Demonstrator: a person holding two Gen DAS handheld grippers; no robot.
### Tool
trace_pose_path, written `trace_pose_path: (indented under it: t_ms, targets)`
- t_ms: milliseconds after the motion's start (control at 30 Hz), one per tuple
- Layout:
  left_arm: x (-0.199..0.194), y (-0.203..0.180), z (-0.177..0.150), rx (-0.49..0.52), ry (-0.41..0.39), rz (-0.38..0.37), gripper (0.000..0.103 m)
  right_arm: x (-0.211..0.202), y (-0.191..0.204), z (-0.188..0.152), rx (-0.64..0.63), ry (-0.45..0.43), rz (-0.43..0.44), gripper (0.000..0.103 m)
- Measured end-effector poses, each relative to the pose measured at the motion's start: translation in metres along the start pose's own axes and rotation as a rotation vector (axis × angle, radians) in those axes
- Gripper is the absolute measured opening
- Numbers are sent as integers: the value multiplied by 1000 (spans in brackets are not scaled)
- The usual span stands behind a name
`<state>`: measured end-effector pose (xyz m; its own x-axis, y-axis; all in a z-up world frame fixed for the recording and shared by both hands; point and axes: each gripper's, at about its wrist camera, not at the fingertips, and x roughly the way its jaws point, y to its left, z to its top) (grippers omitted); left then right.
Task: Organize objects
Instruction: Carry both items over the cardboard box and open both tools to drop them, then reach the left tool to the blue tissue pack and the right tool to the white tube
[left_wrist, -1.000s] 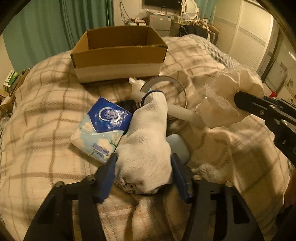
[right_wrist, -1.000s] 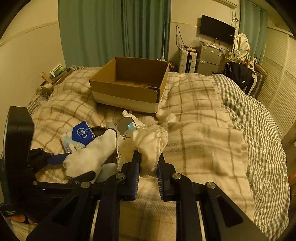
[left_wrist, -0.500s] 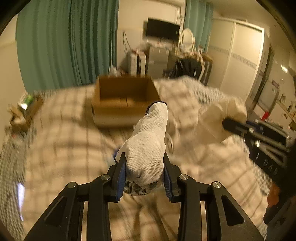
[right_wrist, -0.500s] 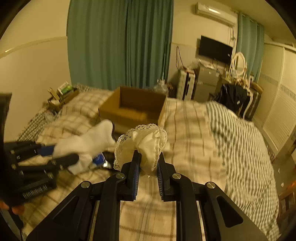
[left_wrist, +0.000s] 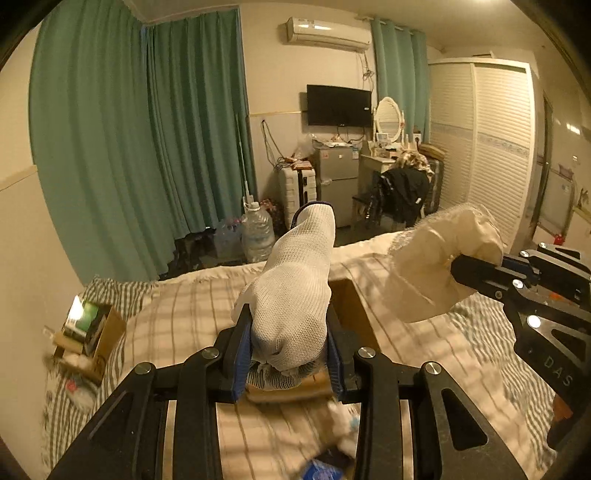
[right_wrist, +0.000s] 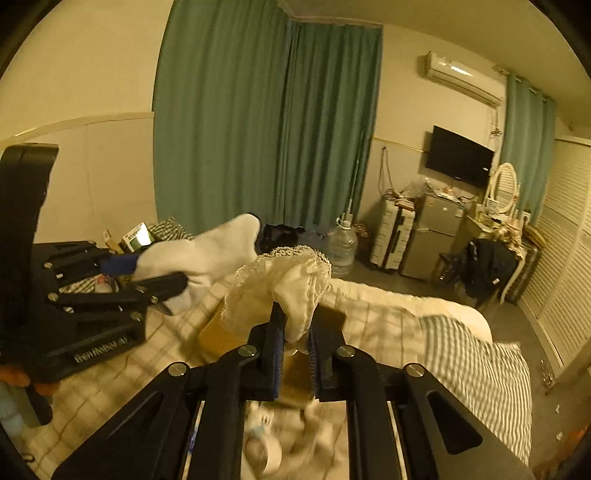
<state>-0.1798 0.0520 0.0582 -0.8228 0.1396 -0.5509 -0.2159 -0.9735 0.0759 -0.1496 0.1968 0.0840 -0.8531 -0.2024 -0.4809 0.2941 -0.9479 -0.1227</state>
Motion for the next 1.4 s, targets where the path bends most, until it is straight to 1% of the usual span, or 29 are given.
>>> trace_pose_path:
  t_ms: [67,100,200,300,333,400,500,567,600,633,667,700,767,800,833,900,933,1000,1033,1133,1233,1333,1400]
  targets:
    - [32,9,9,-8,20,-8,35,32,-6,12,-4,26,3,8]
    - [46,10,10,-12,31,-13,35,55,-8,17,-4,47,10,8]
    - [95,15,4,-14,77,-19,35,108,-10,15,-5,102,11,8]
    - [142,17,-14,-8,142,-17,35,167,-12,-4,10,174,18,7]
    - [155,19,-20,-9,161,-17,35,177,-15,-13,17,190,20,7]
    - [181,21,-33,-6,203,-19,35,209,-17,-31,30,237,25,6]
    - [201,24,-47,-2,229,-22,35,232,-24,-57,46,273,42,6]
    - [209,26,-52,-9,239,-44,35,241,-31,-65,59,270,42,7]
    - [210,27,-53,-14,245,-57,39,243,-32,-68,70,268,55,7]
    - [208,28,-54,-18,244,-68,43,242,-33,-70,85,253,57,8]
    - [205,29,-54,-23,238,-78,44,239,-34,-71,97,242,55,13]
    - [199,29,-53,-28,228,-88,48,235,-35,-71,112,236,55,18]
    - [185,28,-52,-22,201,-107,54,226,-37,-69,135,228,47,48]
    - [181,25,-49,-12,190,-106,61,219,-40,-67,139,220,40,53]
    - [175,22,-45,2,180,-98,74,212,-41,-64,137,208,33,57]
    - [158,17,-41,24,157,-59,86,188,-42,-53,120,184,8,60]
    - [148,16,-39,27,146,-47,88,180,-44,-48,113,178,-1,67]
    - [127,19,-37,14,133,-54,89,154,-47,-37,100,157,-36,72]
    - [118,21,-37,4,132,-60,91,141,-48,-31,94,146,-52,74]
    - [89,25,-32,-20,120,-67,93,97,-47,-17,82,117,-84,81]
    - [53,28,-27,-19,95,-64,95,56,-43,-7,68,109,-90,82]
    - [21,30,-28,-16,56,-52,103,19,-35,-3,32,102,-98,82]
    - [2,31,-32,-13,37,-48,103,-3,-28,-4,6,99,-108,82]
